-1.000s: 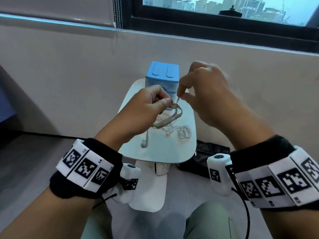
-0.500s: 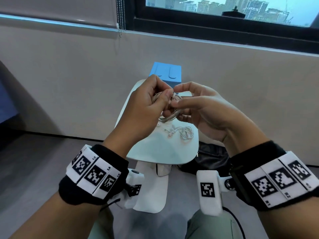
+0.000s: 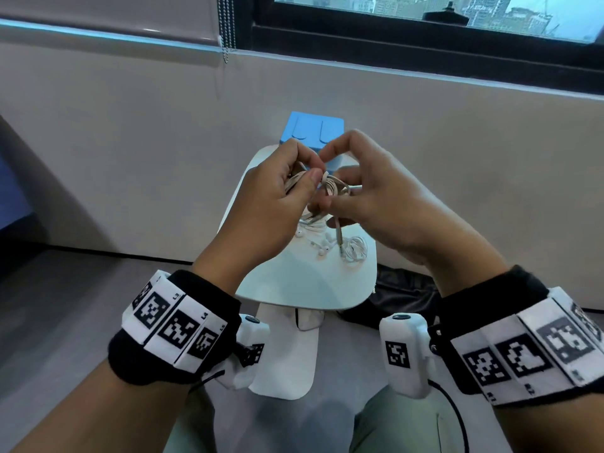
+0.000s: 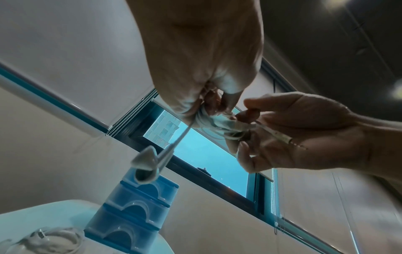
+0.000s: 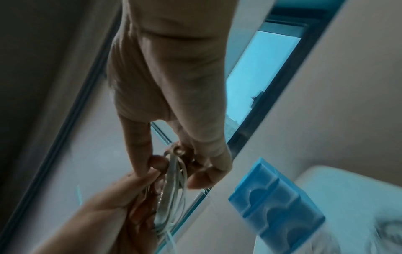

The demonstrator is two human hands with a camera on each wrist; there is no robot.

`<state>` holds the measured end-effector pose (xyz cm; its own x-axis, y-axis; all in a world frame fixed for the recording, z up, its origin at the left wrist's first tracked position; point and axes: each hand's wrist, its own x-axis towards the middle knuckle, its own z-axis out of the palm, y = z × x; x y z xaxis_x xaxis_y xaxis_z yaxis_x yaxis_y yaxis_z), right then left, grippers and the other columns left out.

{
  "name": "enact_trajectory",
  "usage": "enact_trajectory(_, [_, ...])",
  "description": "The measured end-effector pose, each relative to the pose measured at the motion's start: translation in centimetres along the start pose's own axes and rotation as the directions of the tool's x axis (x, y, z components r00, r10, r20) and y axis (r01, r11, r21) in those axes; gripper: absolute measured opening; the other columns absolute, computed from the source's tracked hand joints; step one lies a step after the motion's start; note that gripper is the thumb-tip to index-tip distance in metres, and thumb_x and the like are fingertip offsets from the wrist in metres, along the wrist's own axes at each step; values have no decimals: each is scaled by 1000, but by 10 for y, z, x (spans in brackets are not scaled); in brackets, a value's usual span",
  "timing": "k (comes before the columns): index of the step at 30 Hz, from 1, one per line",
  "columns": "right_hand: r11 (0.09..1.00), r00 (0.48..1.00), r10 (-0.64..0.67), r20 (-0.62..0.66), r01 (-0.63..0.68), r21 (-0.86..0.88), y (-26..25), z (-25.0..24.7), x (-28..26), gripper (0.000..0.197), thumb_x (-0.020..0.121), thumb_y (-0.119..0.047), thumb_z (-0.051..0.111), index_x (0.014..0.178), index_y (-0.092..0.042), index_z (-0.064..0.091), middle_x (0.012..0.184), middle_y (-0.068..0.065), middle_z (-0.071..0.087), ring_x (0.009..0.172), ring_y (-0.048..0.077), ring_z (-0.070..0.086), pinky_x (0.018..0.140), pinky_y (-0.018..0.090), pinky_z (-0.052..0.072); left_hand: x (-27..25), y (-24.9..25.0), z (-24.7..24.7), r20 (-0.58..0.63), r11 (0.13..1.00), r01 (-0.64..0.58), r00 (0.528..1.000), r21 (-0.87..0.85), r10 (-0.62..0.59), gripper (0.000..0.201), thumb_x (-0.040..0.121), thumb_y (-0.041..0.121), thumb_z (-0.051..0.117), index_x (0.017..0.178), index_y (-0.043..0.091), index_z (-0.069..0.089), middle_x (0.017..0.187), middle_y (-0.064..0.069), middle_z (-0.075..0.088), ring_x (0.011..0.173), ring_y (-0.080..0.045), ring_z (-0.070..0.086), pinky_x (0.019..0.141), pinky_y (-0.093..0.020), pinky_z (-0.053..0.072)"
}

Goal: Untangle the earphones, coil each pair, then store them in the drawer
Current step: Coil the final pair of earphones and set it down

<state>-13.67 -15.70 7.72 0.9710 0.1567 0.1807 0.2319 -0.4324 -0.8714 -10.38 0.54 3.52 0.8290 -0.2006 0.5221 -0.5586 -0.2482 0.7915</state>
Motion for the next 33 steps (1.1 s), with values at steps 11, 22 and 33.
enact_trajectory(11, [628,999,-1,33,26,-778,-19,-19,-3,19,86,-14,78,103,-22,72,85,2,67,63,14,73,73,38,63,-3,-1,8,101,980,14,994,197,-35,15,102,20,60,91,21,70,54,18,53,53,-5,45,52,-16,31])
enact_trajectory(22, [809,977,-194,-90,108,-577,5,-38,5,9,84,-19,83,82,-27,81,83,-6,72,72,9,64,73,18,48,-2,5,9,297,845,330,930,-420,-215,19,103,10,56,85,13,61,62,6,43,55,-8,31,51,-18,32])
enact_trajectory(33, [751,983,180,-38,-112,651,14,1,4,29,88,5,64,117,-1,63,86,16,72,74,26,67,79,37,56,-2,-9,8,-4,939,164,985,-302,-173,14,106,18,55,95,10,60,74,8,66,66,-5,59,62,-18,45])
